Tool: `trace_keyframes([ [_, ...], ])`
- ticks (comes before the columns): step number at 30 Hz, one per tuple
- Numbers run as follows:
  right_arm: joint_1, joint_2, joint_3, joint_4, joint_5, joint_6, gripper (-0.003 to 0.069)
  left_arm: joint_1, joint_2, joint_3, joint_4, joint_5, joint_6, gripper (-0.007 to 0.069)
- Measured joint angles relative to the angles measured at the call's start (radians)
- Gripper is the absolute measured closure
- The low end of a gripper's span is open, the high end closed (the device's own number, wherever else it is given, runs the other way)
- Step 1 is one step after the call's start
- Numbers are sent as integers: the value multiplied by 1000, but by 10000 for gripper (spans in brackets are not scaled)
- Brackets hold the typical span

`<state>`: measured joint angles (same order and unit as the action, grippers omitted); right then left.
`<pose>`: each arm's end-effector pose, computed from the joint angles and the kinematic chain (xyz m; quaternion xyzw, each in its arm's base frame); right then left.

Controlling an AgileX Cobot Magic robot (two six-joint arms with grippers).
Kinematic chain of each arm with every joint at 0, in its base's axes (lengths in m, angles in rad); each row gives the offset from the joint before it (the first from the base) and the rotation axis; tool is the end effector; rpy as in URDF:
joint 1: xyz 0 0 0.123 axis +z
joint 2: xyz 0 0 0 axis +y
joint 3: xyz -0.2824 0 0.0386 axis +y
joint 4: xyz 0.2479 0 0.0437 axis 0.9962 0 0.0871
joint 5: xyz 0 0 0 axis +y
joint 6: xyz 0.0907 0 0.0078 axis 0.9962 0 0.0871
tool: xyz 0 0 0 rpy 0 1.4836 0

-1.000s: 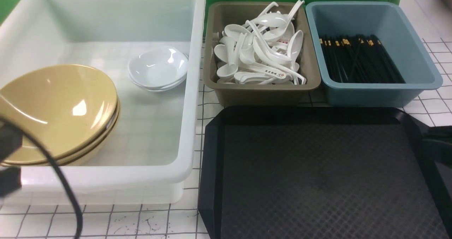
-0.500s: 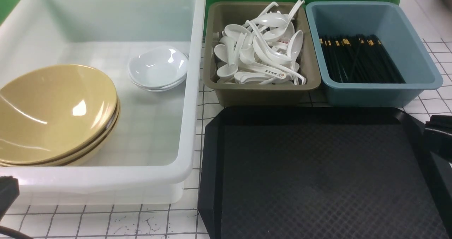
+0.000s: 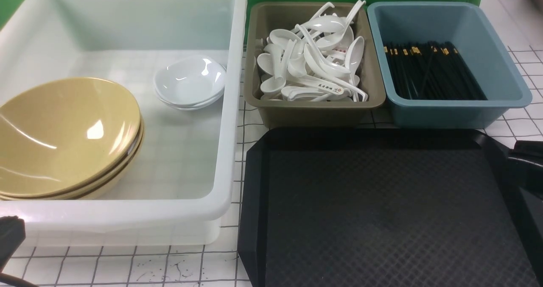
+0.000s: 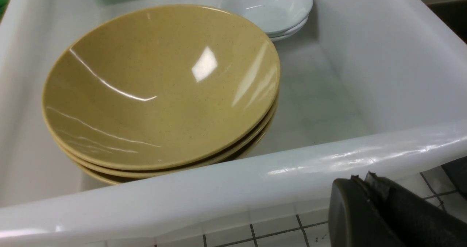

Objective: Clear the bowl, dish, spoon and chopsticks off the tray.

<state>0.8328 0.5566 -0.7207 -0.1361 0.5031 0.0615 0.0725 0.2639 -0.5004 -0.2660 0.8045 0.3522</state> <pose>0.0758 0.0745 0.3662 -0.3216 0.7204 0.2081 0.5782 0.0492 -0.0137 0.2945 0.0893 0.8434 -0.0182 0.5296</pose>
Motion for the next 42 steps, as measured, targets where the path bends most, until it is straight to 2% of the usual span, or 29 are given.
trace_keyframes([
  [4, 0, -15, 27, -7, -5, -8, 552, 0, 0, 0, -1, 0, 0, 631],
  [7, -23, -64, 93, -8, -58, -52, 609, 0, 0, 0, -1, 1, 0, 631],
  [9, -93, -126, 178, -8, -138, -69, 622, 0, 0, 0, -3, 1, 0, 631],
  [15, -393, -300, 409, -9, -320, -47, 623, 0, 0, 0, -3, 1, 0, 631],
  [16, -479, -345, 460, -10, -327, -26, 623, 0, 0, 0, -3, 1, 0, 631],
  [17, -503, -358, 475, -10, -327, -20, 623, 0, 0, 0, -3, 1, 0, 631],
  [19, -666, -446, 573, -10, -327, -2, 623, 0, 0, 0, -3, 1, 0, 631],
  [20, -666, -446, 573, -10, -327, -2, 623, 0, 0, 0, -3, 1, 0, 631],
  [23, -793, -520, 664, -10, -322, 6, 623, 0, 0, 0, -3, 1, 0, 631],
  [25, -841, -553, 715, -10, -319, 24, 623, 0, 0, 0, -3, 1, 0, 631],
  [31, -875, -568, 747, -8, -244, 96, 623, 0, 0, 0, -3, 1, 0, 631],
  [42, -845, -568, 747, -7, -194, 99, 623, 0, 0, 0, -3, 1, 0, 631],
])
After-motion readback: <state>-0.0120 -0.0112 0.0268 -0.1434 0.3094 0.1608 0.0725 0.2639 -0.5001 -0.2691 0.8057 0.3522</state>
